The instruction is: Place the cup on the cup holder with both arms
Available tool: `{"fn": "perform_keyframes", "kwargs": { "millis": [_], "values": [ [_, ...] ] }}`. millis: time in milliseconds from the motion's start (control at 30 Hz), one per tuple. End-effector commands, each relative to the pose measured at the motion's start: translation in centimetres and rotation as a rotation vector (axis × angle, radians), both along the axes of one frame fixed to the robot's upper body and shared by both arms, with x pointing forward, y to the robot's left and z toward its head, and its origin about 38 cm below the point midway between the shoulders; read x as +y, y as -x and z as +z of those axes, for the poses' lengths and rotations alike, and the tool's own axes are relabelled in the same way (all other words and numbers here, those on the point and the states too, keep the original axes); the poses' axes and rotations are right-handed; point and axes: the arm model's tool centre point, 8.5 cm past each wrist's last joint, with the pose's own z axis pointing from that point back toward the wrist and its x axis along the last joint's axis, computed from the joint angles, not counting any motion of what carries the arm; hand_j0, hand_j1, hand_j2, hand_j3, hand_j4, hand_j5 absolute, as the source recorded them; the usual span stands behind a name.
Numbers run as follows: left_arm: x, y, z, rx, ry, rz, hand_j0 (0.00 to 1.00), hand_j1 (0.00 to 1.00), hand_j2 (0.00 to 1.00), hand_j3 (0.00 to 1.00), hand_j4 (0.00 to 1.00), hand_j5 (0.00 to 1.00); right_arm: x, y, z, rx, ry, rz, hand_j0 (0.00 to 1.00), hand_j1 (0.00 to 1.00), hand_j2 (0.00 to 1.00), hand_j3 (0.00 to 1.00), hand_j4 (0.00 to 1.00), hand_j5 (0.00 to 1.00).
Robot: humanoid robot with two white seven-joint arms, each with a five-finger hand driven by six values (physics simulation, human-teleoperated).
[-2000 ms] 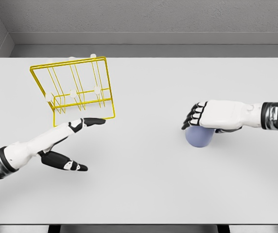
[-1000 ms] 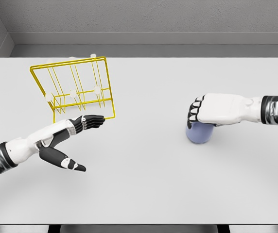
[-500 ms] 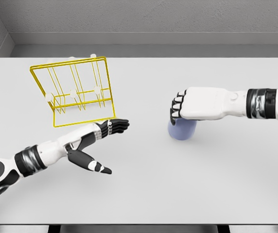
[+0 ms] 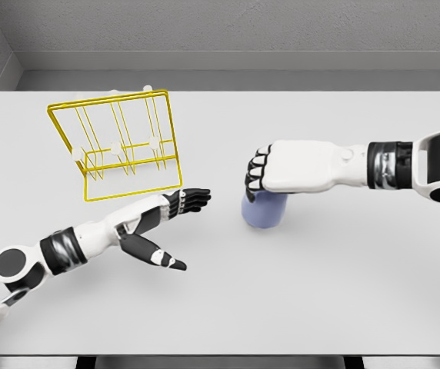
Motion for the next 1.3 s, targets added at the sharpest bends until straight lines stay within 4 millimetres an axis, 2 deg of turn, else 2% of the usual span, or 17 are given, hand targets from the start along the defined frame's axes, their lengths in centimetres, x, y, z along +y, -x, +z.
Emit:
{"fn": "perform_keyframes", "kwargs": {
  "millis": [0,233,667,767,867,1267],
  "values": [
    [-0.3,-0.1,-0.3,0.025,0.008,0.007,1.0,1.0,1.0,1.0,1.0,1.0,0.8,0.2,-0.2,0.011,-0.015,0.016,0.58,0.58,0.58,0.58,0.58,0.58],
    [-0.4,-0.2,-0.5,0.028,0.012,0.01,1.0,1.0,1.0,1.0,1.0,1.0,3.1,0.7,-0.8,0.03,-0.037,0.068,0.58,0.58,0.58,0.58,0.58,0.58],
    [0.2,-0.6,-0.8,0.041,0.01,0.033,1.0,1.0,1.0,1.0,1.0,1.0,4.1,1.0,-1.6,0.043,-0.026,0.09,0.6,0.6,0.6,0.6,0.6,0.6],
    [0.2,-0.7,-0.8,0.039,0.01,0.033,1.0,1.0,1.0,1.0,1.0,1.0,4.2,1.2,-2.0,0.051,-0.02,0.096,0.73,0.73,0.73,0.73,0.73,0.73],
    [0.2,-0.7,-0.8,0.038,0.011,0.033,1.0,1.0,1.0,1.0,1.0,1.0,4.2,1.2,-2.0,0.051,-0.025,0.097,0.98,0.98,0.98,0.98,0.98,0.98],
    [1.3,-1.6,-1.1,0.045,0.003,0.068,1.0,1.0,1.0,1.0,1.0,1.0,3.8,0.9,-1.4,0.033,-0.016,0.088,0.99,0.99,0.99,0.99,0.99,0.99]
  ]
}}
